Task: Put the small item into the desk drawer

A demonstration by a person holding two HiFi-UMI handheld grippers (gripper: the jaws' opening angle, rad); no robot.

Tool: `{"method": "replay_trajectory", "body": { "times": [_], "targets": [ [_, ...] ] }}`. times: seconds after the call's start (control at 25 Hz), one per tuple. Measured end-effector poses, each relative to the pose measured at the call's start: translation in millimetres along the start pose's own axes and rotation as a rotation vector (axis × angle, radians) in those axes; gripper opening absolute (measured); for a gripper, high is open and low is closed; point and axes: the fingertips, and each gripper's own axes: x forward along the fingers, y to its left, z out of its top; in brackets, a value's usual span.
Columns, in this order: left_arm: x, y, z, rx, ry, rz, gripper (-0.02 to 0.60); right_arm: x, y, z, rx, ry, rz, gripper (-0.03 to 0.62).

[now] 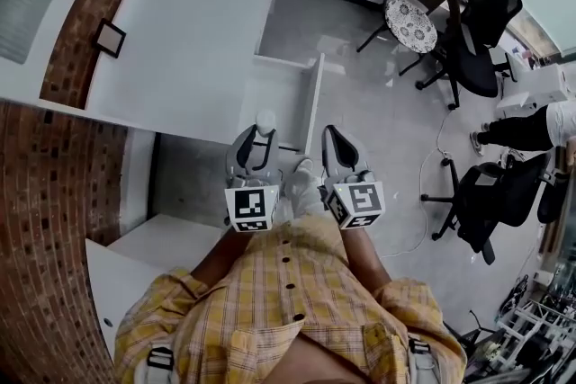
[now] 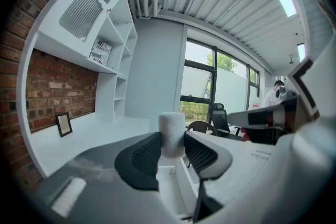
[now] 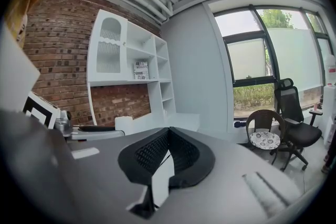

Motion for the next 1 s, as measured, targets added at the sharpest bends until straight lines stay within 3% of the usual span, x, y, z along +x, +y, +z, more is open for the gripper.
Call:
{"method": "replay_trajectory", "body": {
  "times": [0.36, 1.0],
  "targets": [
    [31.7, 6.7, -26.1, 0.010, 0.088, 0.040, 0.153, 32.0, -29.5, -16.6, 0.038, 0.039, 0.018, -0.002],
    [110.0, -3.3, -87.6, 0.020, 0.245, 0.041, 0.153, 78.4, -78.1, -75.3, 0.081, 0.158, 0.064, -0.002]
  ]
}}
